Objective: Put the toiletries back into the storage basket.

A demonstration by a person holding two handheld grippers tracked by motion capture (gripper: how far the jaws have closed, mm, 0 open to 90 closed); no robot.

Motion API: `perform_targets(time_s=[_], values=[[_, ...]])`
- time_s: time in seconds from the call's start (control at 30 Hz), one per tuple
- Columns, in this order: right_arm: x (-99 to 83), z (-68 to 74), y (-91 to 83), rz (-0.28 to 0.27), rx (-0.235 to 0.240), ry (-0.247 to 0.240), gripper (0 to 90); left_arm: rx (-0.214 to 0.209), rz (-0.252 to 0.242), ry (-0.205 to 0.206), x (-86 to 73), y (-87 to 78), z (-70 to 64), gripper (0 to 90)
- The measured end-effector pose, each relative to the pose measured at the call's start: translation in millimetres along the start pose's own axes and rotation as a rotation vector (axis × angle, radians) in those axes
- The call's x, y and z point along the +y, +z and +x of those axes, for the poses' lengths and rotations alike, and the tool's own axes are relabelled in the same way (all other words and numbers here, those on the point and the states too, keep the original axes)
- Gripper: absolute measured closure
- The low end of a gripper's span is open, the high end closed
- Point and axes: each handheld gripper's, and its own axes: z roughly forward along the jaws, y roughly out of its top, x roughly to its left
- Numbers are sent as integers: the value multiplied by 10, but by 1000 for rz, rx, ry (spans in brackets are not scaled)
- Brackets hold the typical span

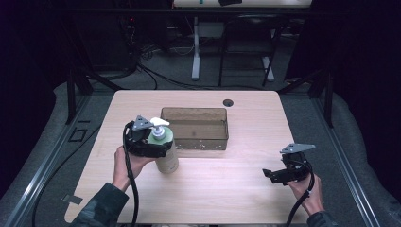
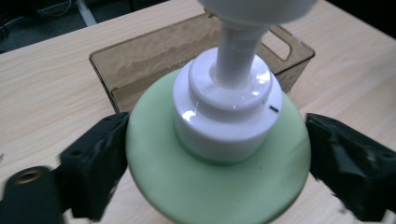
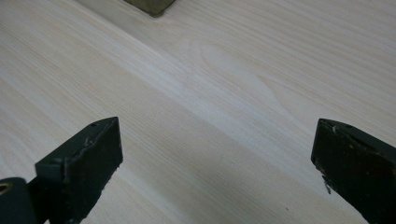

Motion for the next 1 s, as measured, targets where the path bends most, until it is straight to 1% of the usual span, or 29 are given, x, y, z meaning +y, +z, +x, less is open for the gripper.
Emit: perform_targets(time_s=[0.07, 0.1, 0.13, 0.17, 0.2, 0.23, 0.27, 0.3, 0.33, 0.37, 0.4, 0.43, 0.47, 0.5, 0.53, 0.57, 0.6, 0.63, 0.7, 0.77, 0.8, 0.83, 0.87, 0.9, 0.93, 1.0], values=[[2, -4, -4, -2, 3, -2, 16, -18, 4, 14, 35, -65, 31, 0], [1, -6, -4, -1, 3, -2, 17, -33, -4, 21, 59, -105, 53, 0], [0, -7, -3, 0, 4, -3, 17, -49, 1, 35, 88, -142, 79, 0], [-1, -6, -2, 1, 6, -1, 17, -54, 7, 47, 120, -178, 106, 0], [-2, -6, -2, 2, 5, -2, 18, -80, 2, 65, 162, -222, 143, 0], [-1, -7, -1, 3, 6, 0, 18, -94, 17, 80, 200, -249, 168, 0], [-1, -5, -1, 3, 8, 0, 19, -94, 28, 99, 242, -273, 185, 0], [0, -2, -1, 3, 7, -2, 19, -106, 39, 117, 273, -284, 196, 0], [0, 0, -1, 3, 8, -4, 19, -119, 61, 139, 328, -295, 213, 0], [0, 0, 2, 4, 11, -5, 20, -127, 68, 153, 371, -303, 231, 0], [0, -2, 6, 5, 12, -10, 20, -150, 82, 164, 412, -301, 239, 0], [0, -1, 7, 5, 12, -12, 20, -154, 97, 183, 455, -296, 247, 0], [0, 2, 9, 7, 16, -8, 21, -146, 101, 192, 485, -294, 249, 0], [0, 4, 9, 10, 17, -9, 21, -149, 113, 208, 525, -286, 250, 0], [-1, 3, 8, 9, 15, -13, 22, -168, 123, 218, 560, -276, 251, 0], [-2, 3, 6, 8, 17, -8, 23, -173, 133, 227, 603, -263, 247, 2], [-3, -2, 4, 9, 16, -8, 23, -178, 144, 248, 635, -250, 238, 15], [-4, -4, 3, 9, 17, -6, 23, -184, 145, 268, 666, -246, 227, 52], [-6, -13, 2, 10, 20, -5, 23, -202, 156, 293, 723, -232, 203, 149], [-9, -17, 1, 10, 23, -4, 23, -200, 173, 318, 767, -214, 184, 183], [-9, -17, 1, 11, 23, -5, 24, -213, 179, 331, 790, -201, 174, 238], [-8, -17, 0, 11, 22, -5, 24, -212, 186, 344, 805, -190, 162, 300], [-8, -18, -1, 11, 24, -5, 25, -212, 195, 353, 816, -182, 155, 322], [-7, -18, -2, 12, 24, -6, 26, -223, 202, 366, 830, -170, 144, 351], [-7, -19, -2, 14, 23, -8, 26, -230, 205, 374, 840, -163, 136, 405], [-8, -25, -2, 17, 22, -8, 26, -226, 218, 387, 859, -149, 117, 465]])
